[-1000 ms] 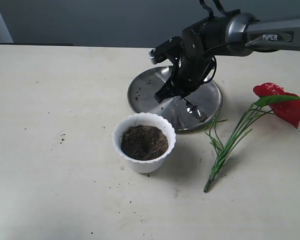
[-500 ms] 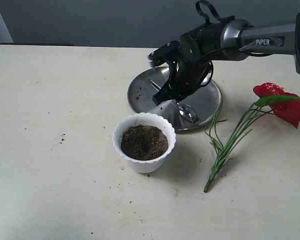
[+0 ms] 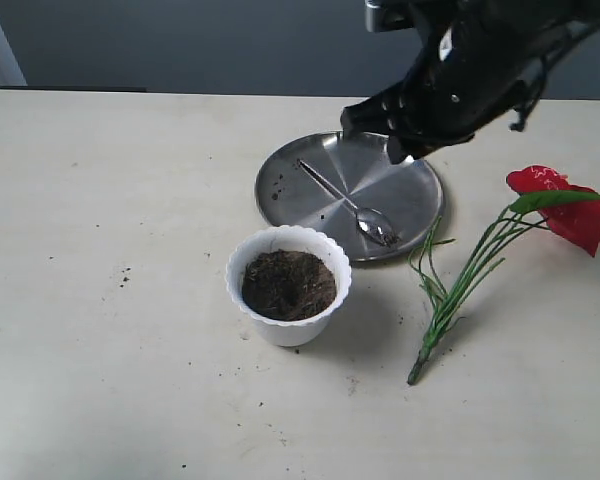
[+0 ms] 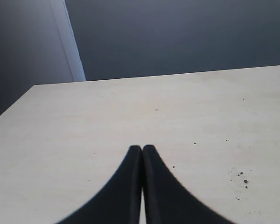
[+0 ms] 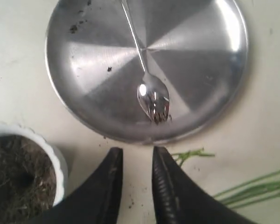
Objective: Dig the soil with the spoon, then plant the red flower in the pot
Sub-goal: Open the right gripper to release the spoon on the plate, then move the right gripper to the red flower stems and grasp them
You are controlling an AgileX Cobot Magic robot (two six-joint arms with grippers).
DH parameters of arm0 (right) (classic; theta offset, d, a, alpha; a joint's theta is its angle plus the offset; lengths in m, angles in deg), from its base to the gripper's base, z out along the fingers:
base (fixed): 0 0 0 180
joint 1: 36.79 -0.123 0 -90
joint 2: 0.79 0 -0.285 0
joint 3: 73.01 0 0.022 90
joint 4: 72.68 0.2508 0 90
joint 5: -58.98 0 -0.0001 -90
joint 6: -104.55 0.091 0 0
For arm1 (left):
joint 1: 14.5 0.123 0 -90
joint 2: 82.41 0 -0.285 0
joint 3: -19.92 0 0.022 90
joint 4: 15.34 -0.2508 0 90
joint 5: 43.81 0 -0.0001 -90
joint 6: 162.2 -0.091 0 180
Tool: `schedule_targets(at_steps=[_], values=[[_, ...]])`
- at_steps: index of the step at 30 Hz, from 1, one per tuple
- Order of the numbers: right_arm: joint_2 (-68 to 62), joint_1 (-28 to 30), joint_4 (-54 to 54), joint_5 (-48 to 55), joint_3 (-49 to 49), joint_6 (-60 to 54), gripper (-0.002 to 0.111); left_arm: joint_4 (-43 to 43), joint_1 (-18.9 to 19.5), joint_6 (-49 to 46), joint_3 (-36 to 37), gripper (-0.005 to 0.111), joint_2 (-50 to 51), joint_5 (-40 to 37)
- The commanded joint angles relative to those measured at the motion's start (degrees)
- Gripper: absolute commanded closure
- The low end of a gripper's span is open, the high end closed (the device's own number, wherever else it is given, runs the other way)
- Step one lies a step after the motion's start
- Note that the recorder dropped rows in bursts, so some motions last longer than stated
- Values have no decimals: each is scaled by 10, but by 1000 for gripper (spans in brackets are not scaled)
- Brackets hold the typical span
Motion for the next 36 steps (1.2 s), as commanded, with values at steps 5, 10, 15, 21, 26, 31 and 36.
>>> schedule_targets(at_steps=[5,10,15,21,26,31,36], values=[[135,2,-35,-88,-239,119,85,3,-4,2,-2,106,-3,2],[139,2,-79,-165,-324,245,85,3,-4,2,-2,106,-3,2],[144,2,-87,-175,-331,275,85,3,-4,2,-2,106,-3,2],[150,2,-260,-82,-331,289,85,3,-4,2,-2,106,-3,2],[258,2,-281,-97,-352,399,85,3,-4,2,-2,106,-3,2],[415,2,-464,-182,-456,645,85,3,-4,2,-2,106,-3,2],[358,2,-661,-255,-500,947,74,3,-4,2,-2,106,-3,2]])
